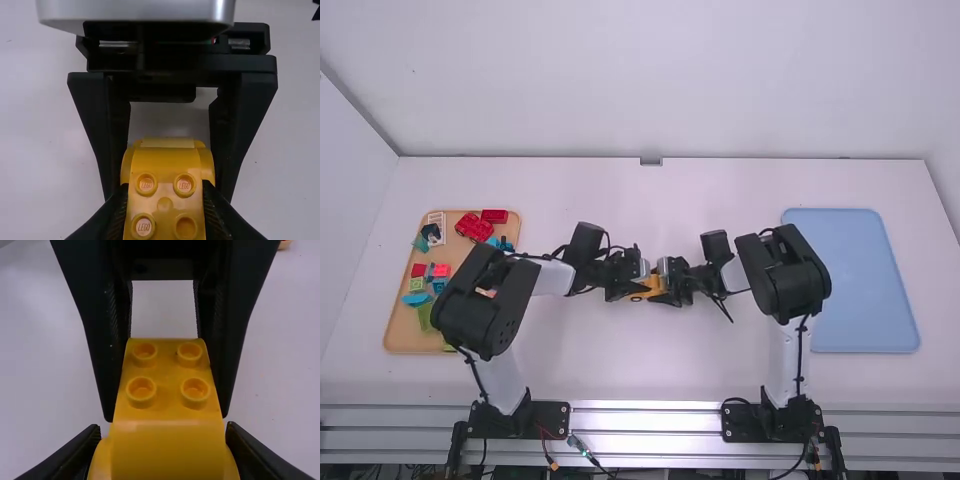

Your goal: Assemble lego blocks to make yellow taxi

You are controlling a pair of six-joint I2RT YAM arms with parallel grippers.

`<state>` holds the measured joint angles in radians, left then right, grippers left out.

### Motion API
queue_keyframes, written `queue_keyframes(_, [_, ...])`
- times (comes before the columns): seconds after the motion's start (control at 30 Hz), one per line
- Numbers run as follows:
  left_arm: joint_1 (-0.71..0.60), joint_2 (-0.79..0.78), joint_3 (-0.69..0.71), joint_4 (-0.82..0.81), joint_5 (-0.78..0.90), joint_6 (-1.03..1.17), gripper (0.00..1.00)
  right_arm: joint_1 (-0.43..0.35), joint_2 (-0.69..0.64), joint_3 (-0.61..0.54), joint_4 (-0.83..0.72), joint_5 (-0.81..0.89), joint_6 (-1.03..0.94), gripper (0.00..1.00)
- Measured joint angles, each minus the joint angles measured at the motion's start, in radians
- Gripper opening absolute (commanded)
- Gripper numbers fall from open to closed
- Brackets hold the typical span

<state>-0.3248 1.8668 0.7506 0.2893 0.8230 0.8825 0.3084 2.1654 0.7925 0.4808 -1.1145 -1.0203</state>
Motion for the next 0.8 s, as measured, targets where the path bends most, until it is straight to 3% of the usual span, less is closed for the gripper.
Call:
queue_keyframes(0.03, [0.0,0.0,0.0,0.0,-0.002,0.0,0.38,0.0,0.0,0.0,0.0,0.001,0.0,0.57])
queue_keyframes(0.17, [-0.021,0.005,-0.016,-0.004,-0.065,-0.002,0.38,0.014,0.0,0.0,0.003,0.003,0.003,0.57])
queue_keyframes(0.8, [-0.021,0.002,-0.017,-0.005,-0.069,-0.004,0.46,0.016,0.0,0.0,0.003,0.004,0.004,0.57])
